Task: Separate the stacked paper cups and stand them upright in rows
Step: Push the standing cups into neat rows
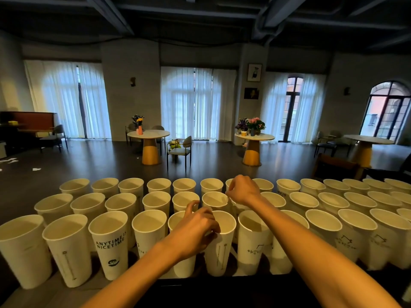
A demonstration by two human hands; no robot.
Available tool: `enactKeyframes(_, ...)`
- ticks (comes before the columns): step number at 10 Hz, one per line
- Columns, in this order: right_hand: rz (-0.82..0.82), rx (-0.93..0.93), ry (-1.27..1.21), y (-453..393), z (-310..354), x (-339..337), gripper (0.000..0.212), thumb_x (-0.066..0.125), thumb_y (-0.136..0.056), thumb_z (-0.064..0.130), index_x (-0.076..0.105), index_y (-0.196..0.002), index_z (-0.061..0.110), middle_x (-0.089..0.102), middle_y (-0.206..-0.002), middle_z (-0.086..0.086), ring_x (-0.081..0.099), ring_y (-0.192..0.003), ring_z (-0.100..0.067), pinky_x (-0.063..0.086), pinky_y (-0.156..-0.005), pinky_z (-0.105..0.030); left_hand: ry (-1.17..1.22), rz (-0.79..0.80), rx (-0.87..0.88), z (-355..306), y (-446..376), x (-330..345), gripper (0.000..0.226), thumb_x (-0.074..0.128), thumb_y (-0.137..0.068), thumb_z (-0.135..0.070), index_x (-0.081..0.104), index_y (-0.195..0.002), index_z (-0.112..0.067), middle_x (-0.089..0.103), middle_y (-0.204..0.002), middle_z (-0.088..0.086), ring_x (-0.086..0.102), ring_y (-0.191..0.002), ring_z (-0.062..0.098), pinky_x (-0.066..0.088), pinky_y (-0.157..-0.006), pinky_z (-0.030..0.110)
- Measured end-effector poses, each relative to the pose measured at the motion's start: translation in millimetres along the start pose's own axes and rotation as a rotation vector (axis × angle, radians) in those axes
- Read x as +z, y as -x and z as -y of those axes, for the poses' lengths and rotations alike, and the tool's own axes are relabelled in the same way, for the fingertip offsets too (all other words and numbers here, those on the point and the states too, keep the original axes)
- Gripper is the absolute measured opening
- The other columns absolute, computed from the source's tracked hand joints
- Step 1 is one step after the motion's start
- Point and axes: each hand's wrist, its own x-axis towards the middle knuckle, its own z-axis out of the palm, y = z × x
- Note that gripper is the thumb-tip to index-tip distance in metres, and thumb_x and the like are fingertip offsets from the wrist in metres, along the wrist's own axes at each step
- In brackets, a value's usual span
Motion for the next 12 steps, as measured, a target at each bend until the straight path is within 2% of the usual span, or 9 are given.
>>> enactKeyframes(2, -0.028, -0.016, -0.01, 8.7, -13.3, -28.4, 0.022, 0.073, -0.084, 0.031, 0.072, -0.098, 0.014, 0.07, -0.095, -0.004, 0.064, -0.082, -0.019, 0.06, -0.076, -0.035, 0.001, 0.065, -0.045, -3.6, 1.9, -8.9, 0.029, 0.068, -0.092, -0.027, 0.066, -0.12, -0.033, 0.062, -0.13, -0.009, 0.044, -0.132, 0.009, 0.005, -0.124, 0.048)
enactKeyframes(4, -0.056, 0.011, -0.117, 25.3, -59.8, -56.3, 0.018, 0.073, -0.085, 0.029, 0.074, -0.1, 0.019, 0.07, -0.096, -0.001, 0.062, -0.082, -0.012, 0.058, -0.073, -0.029, 0.048, -0.026, -0.073, -22.4, -3.2, -21.1, 0.049, 0.067, -0.089, -0.046, 0.055, -0.136, -0.035, 0.047, -0.145, -0.012, 0.032, -0.141, 0.009, 0.005, -0.122, 0.037)
enactKeyframes(5, -0.07, 0.032, -0.125, 40.5, -84.4, -61.8, 0.017, 0.072, -0.086, 0.028, 0.073, -0.102, 0.02, 0.071, -0.097, 0.0, 0.064, -0.083, -0.012, 0.058, -0.074, -0.028, 0.053, -0.039, -0.032, -42.6, -17.4, -24.1, 0.052, 0.063, -0.088, -0.055, 0.055, -0.136, -0.035, 0.048, -0.145, -0.013, 0.032, -0.14, 0.008, 0.007, -0.123, 0.038)
enactKeyframes(6, -0.077, 0.032, -0.141, 53.7, -103.5, -63.3, 0.017, 0.073, -0.085, 0.028, 0.074, -0.1, 0.022, 0.072, -0.096, 0.001, 0.065, -0.082, -0.01, 0.059, -0.073, -0.027, 0.078, 0.053, -0.035, -60.2, -40.2, -20.6, 0.069, 0.06, -0.085, -0.067, 0.048, -0.145, -0.035, 0.044, -0.152, -0.011, 0.031, -0.143, 0.011, 0.009, -0.122, 0.041)
enactKeyframes(7, -0.078, 0.012, -0.164, 65.7, -120.5, -67.3, 0.018, 0.073, -0.084, 0.028, 0.074, -0.101, 0.022, 0.072, -0.095, 0.002, 0.065, -0.082, -0.009, 0.055, -0.067, -0.021, 0.165, 0.12, -0.13, -65.5, -69.6, -13.1, 0.08, 0.043, -0.087, -0.078, 0.041, -0.15, -0.029, 0.038, -0.158, -0.007, 0.032, -0.146, 0.014, 0.011, -0.122, 0.045)
enactKeyframes(9, -0.072, -0.004, -0.208, 76.0, -159.4, -79.1, 0.008, 0.071, -0.084, 0.024, 0.076, -0.089, 0.027, 0.073, -0.082, 0.008, 0.067, -0.074, -0.007, 0.061, -0.07, -0.033, 0.157, 0.244, -0.241, -66.7, -108.6, 7.7, 0.081, 0.027, -0.091, -0.077, 0.039, -0.151, -0.024, 0.035, -0.16, 0.002, 0.032, -0.147, 0.023, 0.01, -0.123, 0.051)
enactKeyframes(10, -0.079, -0.031, -0.216, 78.1, -169.4, -90.0, 0.011, 0.069, -0.086, 0.019, 0.077, -0.091, 0.025, 0.074, -0.086, 0.006, 0.066, -0.074, -0.006, 0.058, -0.066, -0.023, 0.148, 0.268, -0.258, -72.9, -113.8, 13.3, 0.075, 0.027, -0.092, -0.075, 0.044, -0.146, -0.025, 0.043, -0.155, 0.003, 0.039, -0.143, 0.023, 0.012, -0.122, 0.052)
enactKeyframes(11, -0.059, -0.058, -0.255, 79.4, -175.9, -91.6, 0.012, 0.069, -0.088, 0.02, 0.075, -0.098, 0.022, 0.072, -0.09, 0.004, 0.064, -0.077, -0.006, 0.048, -0.058, -0.011, 0.158, 0.274, -0.286, -76.3, -113.4, 15.4, 0.076, 0.027, -0.092, -0.075, 0.036, -0.151, -0.028, 0.036, -0.16, 0.001, 0.031, -0.148, 0.023, 0.006, -0.123, 0.053)
enactKeyframes(12, -0.022, -0.065, -0.273, 76.2, -179.7, -97.5, 0.016, 0.069, -0.088, 0.024, 0.073, -0.104, 0.022, 0.071, -0.095, 0.004, 0.064, -0.081, -0.008, 0.047, -0.061, -0.01, 0.129, 0.222, -0.301, -77.6, -117.7, 7.4, 0.077, 0.026, -0.091, -0.075, 0.032, -0.154, -0.029, 0.029, -0.163, -0.002, 0.026, -0.15, 0.022, 0.006, -0.124, 0.053)
